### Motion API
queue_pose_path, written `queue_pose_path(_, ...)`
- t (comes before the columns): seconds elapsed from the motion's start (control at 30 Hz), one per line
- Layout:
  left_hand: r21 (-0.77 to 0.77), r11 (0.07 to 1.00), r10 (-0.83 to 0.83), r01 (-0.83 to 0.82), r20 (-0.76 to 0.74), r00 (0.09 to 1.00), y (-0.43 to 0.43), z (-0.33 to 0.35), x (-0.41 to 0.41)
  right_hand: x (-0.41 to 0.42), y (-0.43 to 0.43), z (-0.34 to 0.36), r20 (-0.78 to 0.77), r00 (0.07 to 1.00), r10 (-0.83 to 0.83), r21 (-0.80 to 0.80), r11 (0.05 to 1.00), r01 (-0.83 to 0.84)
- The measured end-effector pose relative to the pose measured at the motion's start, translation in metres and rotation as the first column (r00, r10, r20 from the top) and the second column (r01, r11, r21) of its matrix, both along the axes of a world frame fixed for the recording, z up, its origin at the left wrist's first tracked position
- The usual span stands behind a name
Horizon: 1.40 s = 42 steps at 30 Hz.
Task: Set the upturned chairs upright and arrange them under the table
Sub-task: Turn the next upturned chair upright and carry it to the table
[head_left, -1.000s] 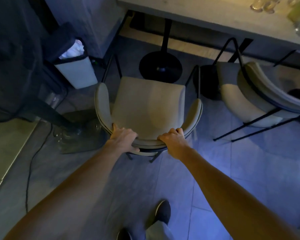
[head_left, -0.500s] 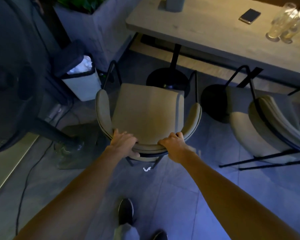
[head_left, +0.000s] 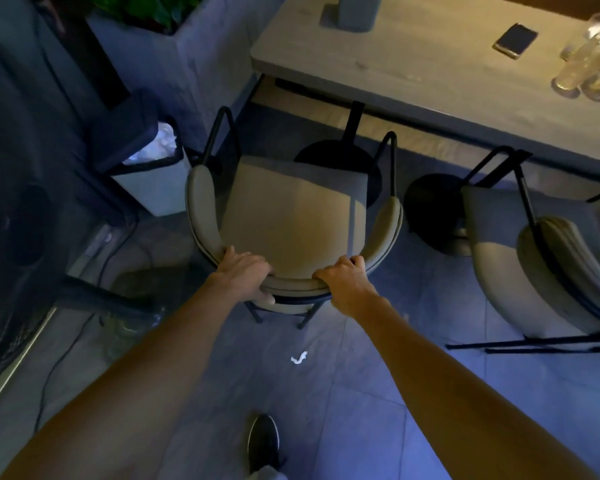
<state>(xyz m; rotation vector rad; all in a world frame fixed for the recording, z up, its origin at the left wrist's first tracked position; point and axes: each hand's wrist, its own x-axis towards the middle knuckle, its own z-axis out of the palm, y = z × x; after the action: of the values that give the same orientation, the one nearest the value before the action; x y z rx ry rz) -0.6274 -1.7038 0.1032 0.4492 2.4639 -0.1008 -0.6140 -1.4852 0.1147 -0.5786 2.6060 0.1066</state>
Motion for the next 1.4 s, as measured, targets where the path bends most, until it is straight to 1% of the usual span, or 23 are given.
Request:
queue_pose_path(0.13, -0.02, 1.0, -0.016, 0.016, 0.008, 1.0, -0.012, -0.002, -0.025, -0.019, -0.012, -0.002, -0.008, 0.999, -0.038, -0.017, 0.999, 0.038)
queue_pose_path(0.33, -0.051, 0.998, -0.043, 0.045, 0.045, 0.998, -0.027, 0.001, -0.057, -0.042, -0.027, -0.006, -0.021, 0.999, -0.041, -0.032, 0.999, 0.04)
queue_pose_path(0.53, -0.088, 0.993, -0.071, 0.074, 0.038, 0.997, -0.046, 0.001, -0.072, -0.05, -0.047, -0.013, -0.054, 0.998, -0.041, -0.026, 0.999, 0.04)
queue_pose_path(0.7, -0.08, 0.993, -0.084, 0.085, 0.018, 0.996, -0.048, -0.001, -0.072, -0.051, -0.048, -0.015, -0.062, 0.997, -0.044, -0.041, 0.998, 0.042)
queue_pose_path(0.83, -0.049, 0.997, -0.059, 0.058, -0.019, 0.998, -0.047, 0.0, -0.066, -0.049, -0.048, -0.016, -0.076, 0.996, -0.049, -0.043, 0.998, 0.046)
queue_pose_path(1.0, -0.045, 0.999, 0.012, -0.018, -0.135, 0.991, -0.03, 0.009, -0.038, -0.04, -0.054, -0.012, -0.066, 0.994, -0.087, -0.037, 0.996, 0.085)
queue_pose_path(1.13, -0.002, 1.0, 0.028, -0.029, -0.222, 0.975, -0.001, 0.019, -0.003, -0.018, -0.054, 0.001, -0.099, 0.99, -0.097, -0.098, 0.991, 0.087)
queue_pose_path(1.27, 0.129, 0.991, 0.082, -0.047, -0.286, 0.955, 0.023, 0.046, 0.026, 0.009, -0.041, 0.042, -0.094, 0.984, -0.151, -0.166, 0.977, 0.134)
queue_pose_path(1.4, 0.24, 0.969, 0.038, 0.05, -0.347, 0.937, 0.065, 0.09, 0.059, 0.061, 0.004, 0.094, -0.16, 0.963, -0.215, -0.159, 0.969, 0.19)
